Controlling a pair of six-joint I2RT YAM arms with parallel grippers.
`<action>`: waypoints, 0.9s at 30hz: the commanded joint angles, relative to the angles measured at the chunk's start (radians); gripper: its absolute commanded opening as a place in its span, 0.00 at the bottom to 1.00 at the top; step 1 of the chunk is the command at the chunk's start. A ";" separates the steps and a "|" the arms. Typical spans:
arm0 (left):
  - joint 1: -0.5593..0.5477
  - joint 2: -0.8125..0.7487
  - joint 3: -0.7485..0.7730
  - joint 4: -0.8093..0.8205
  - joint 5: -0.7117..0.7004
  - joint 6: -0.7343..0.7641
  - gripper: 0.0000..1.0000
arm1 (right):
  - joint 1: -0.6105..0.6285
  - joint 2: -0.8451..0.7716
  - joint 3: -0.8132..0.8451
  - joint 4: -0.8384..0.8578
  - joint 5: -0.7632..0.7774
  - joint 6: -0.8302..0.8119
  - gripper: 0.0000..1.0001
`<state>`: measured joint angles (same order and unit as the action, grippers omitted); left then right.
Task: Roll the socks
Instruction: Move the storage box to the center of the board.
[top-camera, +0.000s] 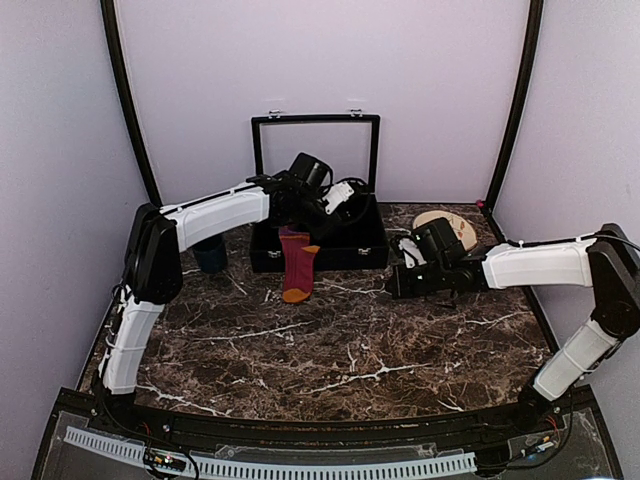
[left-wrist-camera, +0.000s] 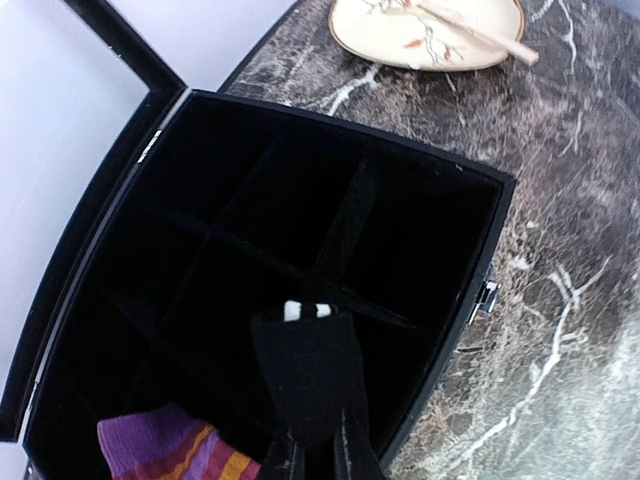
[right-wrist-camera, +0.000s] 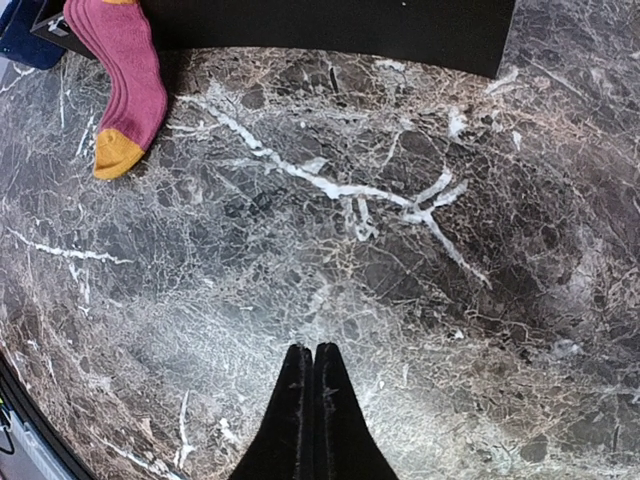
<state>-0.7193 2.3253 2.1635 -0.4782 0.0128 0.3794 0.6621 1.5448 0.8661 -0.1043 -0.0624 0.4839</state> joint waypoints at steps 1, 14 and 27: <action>-0.024 0.050 0.013 0.032 -0.035 0.136 0.00 | -0.004 0.011 0.038 0.031 0.007 -0.007 0.00; -0.024 0.131 0.033 0.090 -0.072 0.285 0.00 | -0.004 0.034 0.053 0.039 0.004 -0.019 0.00; -0.007 0.149 0.049 -0.156 0.051 0.355 0.00 | -0.010 0.013 0.064 0.025 0.029 -0.037 0.00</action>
<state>-0.7357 2.4706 2.1998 -0.4469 -0.0204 0.7105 0.6582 1.5707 0.9047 -0.1009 -0.0509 0.4606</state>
